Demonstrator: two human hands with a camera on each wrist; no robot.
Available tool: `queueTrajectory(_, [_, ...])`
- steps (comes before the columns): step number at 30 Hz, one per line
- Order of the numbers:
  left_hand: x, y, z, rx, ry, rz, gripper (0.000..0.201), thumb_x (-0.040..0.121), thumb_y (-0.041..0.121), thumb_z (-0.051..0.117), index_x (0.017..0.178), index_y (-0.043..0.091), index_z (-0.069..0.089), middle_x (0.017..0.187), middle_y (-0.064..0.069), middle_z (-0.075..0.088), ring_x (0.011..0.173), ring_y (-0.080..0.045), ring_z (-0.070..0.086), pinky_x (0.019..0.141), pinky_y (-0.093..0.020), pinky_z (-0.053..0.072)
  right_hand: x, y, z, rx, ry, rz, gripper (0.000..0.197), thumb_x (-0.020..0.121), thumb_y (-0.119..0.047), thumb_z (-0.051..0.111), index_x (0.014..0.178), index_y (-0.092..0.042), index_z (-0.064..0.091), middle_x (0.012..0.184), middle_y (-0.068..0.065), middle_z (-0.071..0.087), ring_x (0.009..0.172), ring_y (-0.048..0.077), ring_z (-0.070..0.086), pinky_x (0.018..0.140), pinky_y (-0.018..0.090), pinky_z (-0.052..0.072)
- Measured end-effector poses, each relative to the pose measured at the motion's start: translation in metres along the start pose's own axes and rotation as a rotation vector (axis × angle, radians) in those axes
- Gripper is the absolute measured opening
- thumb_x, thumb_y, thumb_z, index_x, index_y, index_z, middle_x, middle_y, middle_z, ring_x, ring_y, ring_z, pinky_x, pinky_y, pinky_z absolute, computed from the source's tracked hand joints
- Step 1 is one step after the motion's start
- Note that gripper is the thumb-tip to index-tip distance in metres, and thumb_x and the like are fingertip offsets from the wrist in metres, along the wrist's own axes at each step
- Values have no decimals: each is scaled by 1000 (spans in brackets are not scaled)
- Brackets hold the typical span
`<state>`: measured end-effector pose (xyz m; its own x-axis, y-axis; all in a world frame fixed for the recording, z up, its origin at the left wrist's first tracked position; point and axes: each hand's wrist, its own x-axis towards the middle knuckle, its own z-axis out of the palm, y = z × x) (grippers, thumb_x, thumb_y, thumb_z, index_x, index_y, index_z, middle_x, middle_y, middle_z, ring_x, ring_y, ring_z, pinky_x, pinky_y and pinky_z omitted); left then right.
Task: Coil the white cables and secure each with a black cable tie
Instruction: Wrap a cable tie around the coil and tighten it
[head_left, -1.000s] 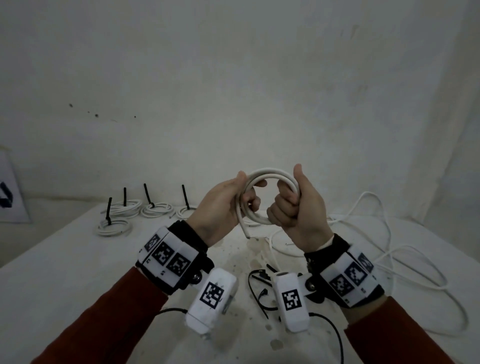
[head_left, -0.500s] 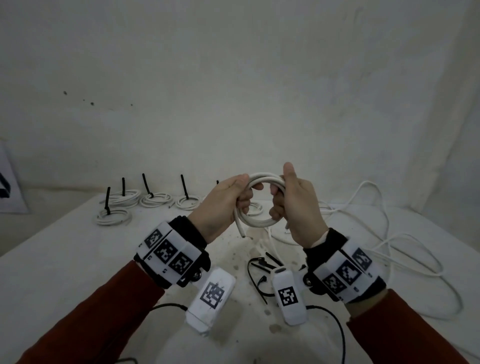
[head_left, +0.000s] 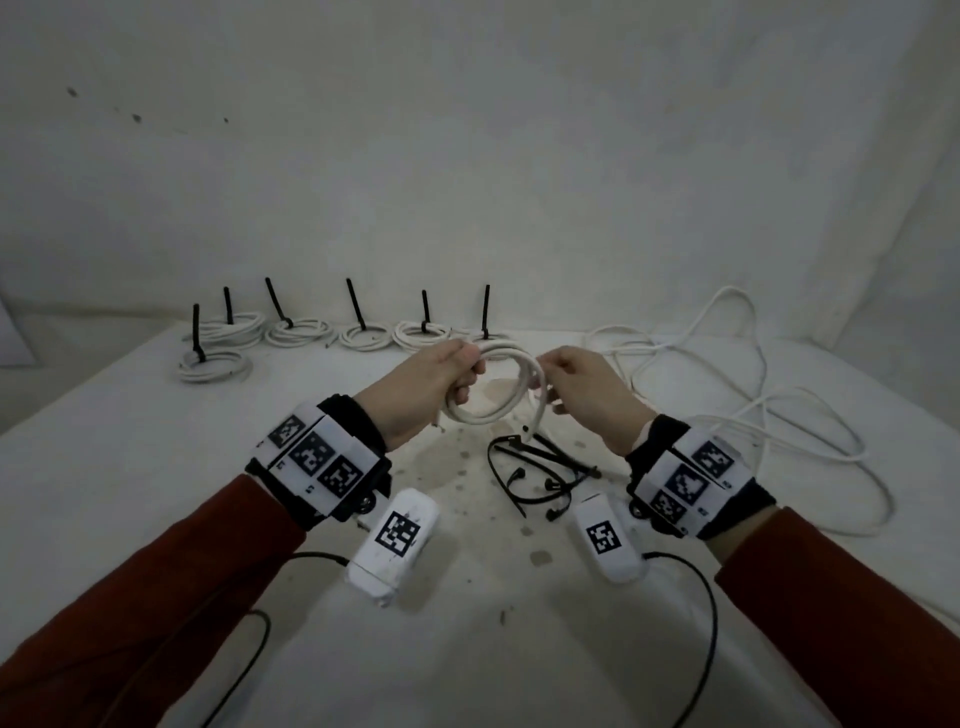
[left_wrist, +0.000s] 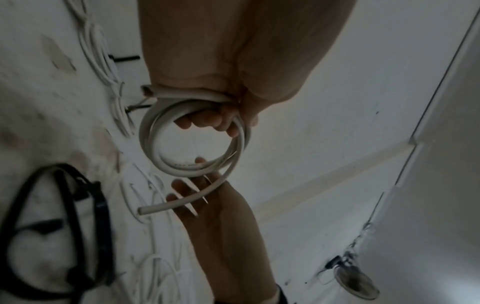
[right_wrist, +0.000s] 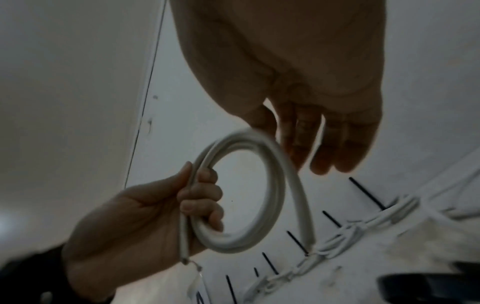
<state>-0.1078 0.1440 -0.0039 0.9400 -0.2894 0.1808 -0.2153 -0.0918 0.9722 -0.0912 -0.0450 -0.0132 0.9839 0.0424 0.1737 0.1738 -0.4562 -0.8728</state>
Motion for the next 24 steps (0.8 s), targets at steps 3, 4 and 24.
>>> queueTrajectory(3, [0,-11,-10,168,47,-23,28,102,21,35,81,13,50,76,0,41,67,-11,38,64,-20,35,-4,14,-5,-451,-101,-67,14,92,-16,56,97,-12,68,94,-4,63,89,12,55,76,21,40])
queueTrajectory(4, [0,-13,-13,190,65,-29,28,102,21,34,80,14,50,75,0,41,67,-11,38,63,-18,35,-7,16,-5,-560,-159,-85,16,91,-18,58,96,-9,70,97,-2,65,91,13,57,77,23,43])
queueTrajectory(24, [23,-22,-58,10,278,-9,33,103,20,31,78,11,50,66,0,39,54,-10,40,60,-24,32,5,-6,15,-839,-455,-8,41,76,-49,75,84,-9,74,78,-1,68,72,14,59,65,27,48])
